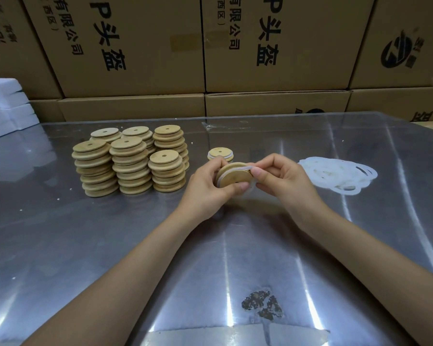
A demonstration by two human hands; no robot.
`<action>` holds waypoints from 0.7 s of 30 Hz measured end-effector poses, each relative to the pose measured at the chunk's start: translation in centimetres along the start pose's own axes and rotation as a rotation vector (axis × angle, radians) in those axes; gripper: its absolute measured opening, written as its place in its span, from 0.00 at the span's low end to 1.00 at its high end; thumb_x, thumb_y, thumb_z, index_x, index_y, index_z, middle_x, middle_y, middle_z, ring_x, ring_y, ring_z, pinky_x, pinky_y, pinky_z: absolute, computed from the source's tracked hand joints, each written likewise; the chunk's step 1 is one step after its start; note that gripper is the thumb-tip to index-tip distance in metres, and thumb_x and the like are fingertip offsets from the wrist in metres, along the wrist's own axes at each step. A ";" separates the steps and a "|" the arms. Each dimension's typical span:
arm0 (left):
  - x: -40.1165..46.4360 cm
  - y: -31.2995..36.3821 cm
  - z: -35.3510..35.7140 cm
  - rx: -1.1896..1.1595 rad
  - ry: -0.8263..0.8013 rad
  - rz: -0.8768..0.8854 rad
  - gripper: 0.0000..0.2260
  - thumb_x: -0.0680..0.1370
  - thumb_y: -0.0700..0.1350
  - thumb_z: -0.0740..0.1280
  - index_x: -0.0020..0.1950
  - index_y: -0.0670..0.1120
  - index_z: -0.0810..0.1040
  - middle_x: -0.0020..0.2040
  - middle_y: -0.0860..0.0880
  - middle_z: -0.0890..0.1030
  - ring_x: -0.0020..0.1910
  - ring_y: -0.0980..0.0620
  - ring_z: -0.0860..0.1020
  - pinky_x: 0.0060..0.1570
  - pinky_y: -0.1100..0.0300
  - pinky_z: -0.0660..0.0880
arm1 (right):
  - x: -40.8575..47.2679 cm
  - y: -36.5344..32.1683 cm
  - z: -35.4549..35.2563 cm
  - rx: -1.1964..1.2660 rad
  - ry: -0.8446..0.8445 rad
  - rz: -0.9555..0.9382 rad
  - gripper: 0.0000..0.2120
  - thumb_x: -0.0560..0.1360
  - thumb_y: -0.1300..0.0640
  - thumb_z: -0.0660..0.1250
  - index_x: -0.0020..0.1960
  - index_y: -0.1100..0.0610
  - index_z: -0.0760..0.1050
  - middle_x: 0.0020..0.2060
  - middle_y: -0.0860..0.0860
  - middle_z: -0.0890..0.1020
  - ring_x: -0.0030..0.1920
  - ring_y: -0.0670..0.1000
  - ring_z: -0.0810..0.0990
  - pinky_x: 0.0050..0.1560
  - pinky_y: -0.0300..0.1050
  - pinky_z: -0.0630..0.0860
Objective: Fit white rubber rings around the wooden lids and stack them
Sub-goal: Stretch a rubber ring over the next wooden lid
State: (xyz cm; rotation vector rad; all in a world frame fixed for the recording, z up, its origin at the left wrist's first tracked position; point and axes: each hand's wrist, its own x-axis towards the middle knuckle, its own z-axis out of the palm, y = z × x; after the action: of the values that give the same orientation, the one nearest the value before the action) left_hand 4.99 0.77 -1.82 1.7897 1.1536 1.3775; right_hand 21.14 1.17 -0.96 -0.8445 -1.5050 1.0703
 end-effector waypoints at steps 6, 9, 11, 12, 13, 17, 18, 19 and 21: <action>-0.3 -0.4 0.2 -0.198 -0.037 -0.083 0.11 0.69 0.38 0.75 0.42 0.44 0.73 0.40 0.46 0.78 0.39 0.52 0.74 0.41 0.53 0.72 | -0.2 -0.5 0.0 0.022 0.019 0.003 0.02 0.75 0.62 0.68 0.43 0.57 0.78 0.42 0.51 0.85 0.46 0.48 0.82 0.54 0.48 0.78; -0.3 -0.4 0.0 -0.263 -0.018 -0.087 0.11 0.71 0.37 0.73 0.40 0.51 0.75 0.35 0.57 0.80 0.36 0.60 0.76 0.36 0.65 0.74 | -0.2 -0.3 -0.1 -0.021 0.019 -0.041 0.02 0.73 0.62 0.70 0.43 0.58 0.78 0.40 0.49 0.85 0.42 0.43 0.81 0.46 0.39 0.78; -0.2 -0.3 0.0 -0.260 -0.008 -0.084 0.11 0.71 0.37 0.73 0.40 0.52 0.75 0.33 0.59 0.79 0.34 0.62 0.76 0.34 0.68 0.73 | -0.2 -0.1 -0.1 -0.043 0.030 -0.049 0.03 0.72 0.62 0.71 0.42 0.57 0.78 0.37 0.46 0.84 0.40 0.40 0.81 0.43 0.36 0.77; -0.2 -0.2 0.0 -0.238 -0.006 -0.078 0.11 0.71 0.37 0.73 0.40 0.52 0.75 0.32 0.59 0.79 0.34 0.63 0.76 0.34 0.68 0.74 | -0.2 0.0 -0.2 -0.050 0.037 -0.052 0.04 0.72 0.63 0.71 0.41 0.57 0.77 0.36 0.45 0.84 0.39 0.40 0.81 0.43 0.36 0.77; -0.1 -0.2 0.0 -0.205 -0.004 -0.066 0.12 0.70 0.38 0.74 0.39 0.52 0.75 0.32 0.59 0.79 0.33 0.63 0.76 0.34 0.68 0.74 | -0.2 0.1 -0.2 -0.056 0.042 -0.057 0.04 0.73 0.63 0.70 0.41 0.56 0.77 0.35 0.46 0.83 0.38 0.40 0.80 0.42 0.35 0.76; 0.1 0.0 -0.3 -0.151 -0.014 -0.049 0.13 0.69 0.36 0.75 0.39 0.52 0.76 0.30 0.60 0.81 0.31 0.66 0.77 0.32 0.72 0.72 | 0.0 0.3 -0.1 -0.079 0.052 -0.041 0.06 0.74 0.63 0.70 0.40 0.56 0.77 0.34 0.46 0.83 0.37 0.40 0.80 0.43 0.35 0.76; 0.2 -0.1 -0.4 -0.165 -0.017 -0.062 0.13 0.69 0.35 0.75 0.40 0.52 0.76 0.30 0.60 0.81 0.31 0.66 0.77 0.32 0.72 0.72 | 0.0 0.3 -0.1 -0.073 0.056 -0.020 0.06 0.74 0.63 0.69 0.39 0.56 0.77 0.34 0.47 0.83 0.36 0.40 0.79 0.44 0.36 0.77; 0.2 -0.1 -0.4 -0.178 -0.018 -0.074 0.13 0.69 0.35 0.75 0.40 0.51 0.76 0.31 0.59 0.81 0.32 0.65 0.78 0.32 0.72 0.73 | 0.1 0.4 -0.1 -0.062 0.060 -0.001 0.06 0.74 0.63 0.69 0.40 0.56 0.77 0.33 0.47 0.83 0.36 0.40 0.79 0.45 0.37 0.77; 0.2 -0.1 -0.4 -0.190 -0.015 -0.088 0.12 0.69 0.36 0.75 0.41 0.51 0.77 0.31 0.59 0.81 0.32 0.64 0.78 0.32 0.70 0.74 | 0.1 0.4 -0.1 -0.045 0.070 0.023 0.06 0.75 0.63 0.68 0.40 0.56 0.76 0.32 0.46 0.82 0.36 0.40 0.79 0.45 0.36 0.78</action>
State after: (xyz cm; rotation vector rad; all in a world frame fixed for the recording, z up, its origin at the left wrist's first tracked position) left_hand 4.63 0.95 -1.69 1.5942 1.0438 1.3717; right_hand 21.23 1.42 -1.25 -0.9230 -1.4689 1.0167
